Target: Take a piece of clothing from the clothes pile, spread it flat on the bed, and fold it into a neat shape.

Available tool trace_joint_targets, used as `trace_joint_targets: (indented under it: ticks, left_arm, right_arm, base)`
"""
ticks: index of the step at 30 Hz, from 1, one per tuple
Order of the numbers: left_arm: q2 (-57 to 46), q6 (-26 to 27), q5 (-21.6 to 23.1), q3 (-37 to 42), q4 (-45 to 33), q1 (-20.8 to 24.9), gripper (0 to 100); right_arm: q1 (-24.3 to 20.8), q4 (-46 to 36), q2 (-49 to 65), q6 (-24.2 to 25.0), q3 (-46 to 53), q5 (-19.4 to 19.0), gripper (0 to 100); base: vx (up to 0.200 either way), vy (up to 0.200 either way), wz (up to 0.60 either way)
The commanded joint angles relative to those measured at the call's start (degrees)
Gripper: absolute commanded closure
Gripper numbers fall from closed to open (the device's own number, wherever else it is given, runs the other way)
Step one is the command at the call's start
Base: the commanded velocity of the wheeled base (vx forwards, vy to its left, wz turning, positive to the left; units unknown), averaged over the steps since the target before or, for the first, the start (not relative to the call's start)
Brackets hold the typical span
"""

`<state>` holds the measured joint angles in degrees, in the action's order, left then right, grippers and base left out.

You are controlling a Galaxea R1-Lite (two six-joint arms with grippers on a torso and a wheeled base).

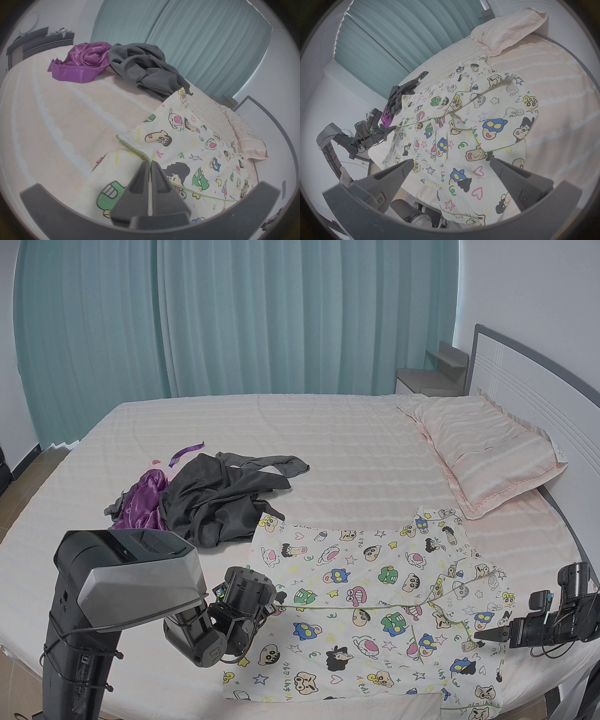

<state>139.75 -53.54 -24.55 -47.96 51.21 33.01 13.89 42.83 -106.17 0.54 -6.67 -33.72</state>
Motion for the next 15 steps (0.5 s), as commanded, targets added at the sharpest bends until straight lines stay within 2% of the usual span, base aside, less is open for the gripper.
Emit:
trace_joint_targets:
  ticks: [1, 11, 12, 15]
  left_arm:
    - [-0.5, 0.3, -2.2, 0.8, -0.1, 0.1, 100]
    - [-0.3, 2.9, -2.5, 0.2, -0.1, 0.3, 100]
    - [-0.3, 2.9, -2.5, 0.2, -0.1, 0.3, 0]
    - [-0.3, 2.9, -2.3, 0.0, -0.9, 0.3, 0]
  right_arm:
    - [0.0, 0.0, 0.0, 0.0, 0.1, 0.0, 0]
    - [0.0, 0.0, 0.1, 0.0, 0.1, 0.0, 0]
    - [0.0, 0.0, 0.1, 0.0, 0.1, 0.0, 0]
    - [0.0, 0.0, 0.0, 0.0, 0.1, 0.1, 0]
  base:
    - [0.000, 0.000, 0.00]
    - [0.000, 0.000, 0.00]
    - [0.000, 0.000, 0.00]
    - [0.000, 0.000, 0.00]
